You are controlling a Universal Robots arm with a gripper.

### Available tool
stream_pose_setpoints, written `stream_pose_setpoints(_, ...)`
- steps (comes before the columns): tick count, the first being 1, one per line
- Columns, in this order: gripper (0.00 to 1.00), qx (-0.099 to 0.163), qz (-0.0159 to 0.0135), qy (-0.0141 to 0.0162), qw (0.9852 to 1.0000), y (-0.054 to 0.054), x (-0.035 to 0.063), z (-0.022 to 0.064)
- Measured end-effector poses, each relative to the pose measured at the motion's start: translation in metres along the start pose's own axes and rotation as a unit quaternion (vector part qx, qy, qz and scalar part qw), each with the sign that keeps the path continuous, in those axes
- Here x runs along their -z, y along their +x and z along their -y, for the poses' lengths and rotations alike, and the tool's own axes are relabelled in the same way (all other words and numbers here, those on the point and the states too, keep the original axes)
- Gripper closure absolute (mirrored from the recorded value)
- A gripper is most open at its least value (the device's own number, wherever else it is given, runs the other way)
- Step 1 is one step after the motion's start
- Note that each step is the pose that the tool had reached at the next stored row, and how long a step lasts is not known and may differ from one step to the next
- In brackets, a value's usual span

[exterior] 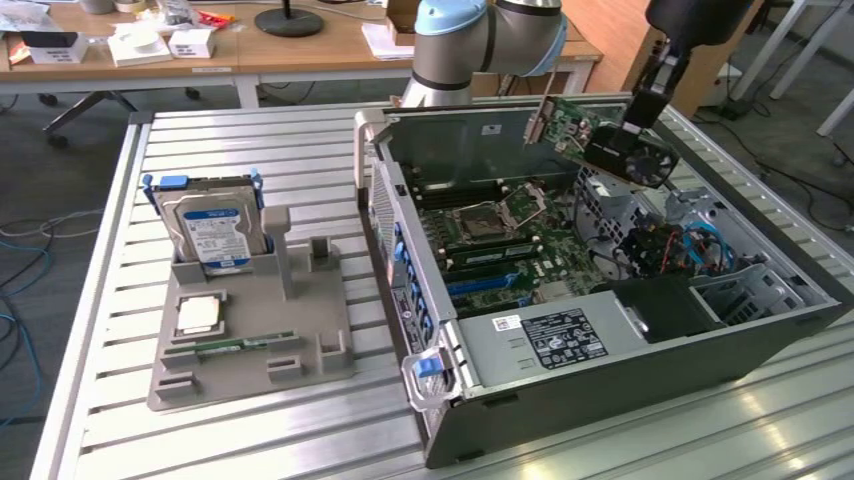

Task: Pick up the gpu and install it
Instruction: 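Insert the gpu into the slot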

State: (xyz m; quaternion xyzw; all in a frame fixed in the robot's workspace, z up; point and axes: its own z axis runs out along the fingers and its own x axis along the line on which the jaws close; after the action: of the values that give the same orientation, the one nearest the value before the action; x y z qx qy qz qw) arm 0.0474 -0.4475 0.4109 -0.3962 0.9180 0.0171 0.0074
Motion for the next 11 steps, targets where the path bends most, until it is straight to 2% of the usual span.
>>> stream_pose_setpoints(3,0.74,0.027,-0.0010,-0.0004,0.9996,0.0000,0.0000,0.0000)
stream_pose_setpoints(6,0.74,0.054,-0.0020,-0.0009,0.9985,0.0000,0.0000,0.0000)
stream_pose_setpoints(11,0.74,0.100,-0.0036,-0.0017,0.9950,0.0000,0.0000,0.0000)
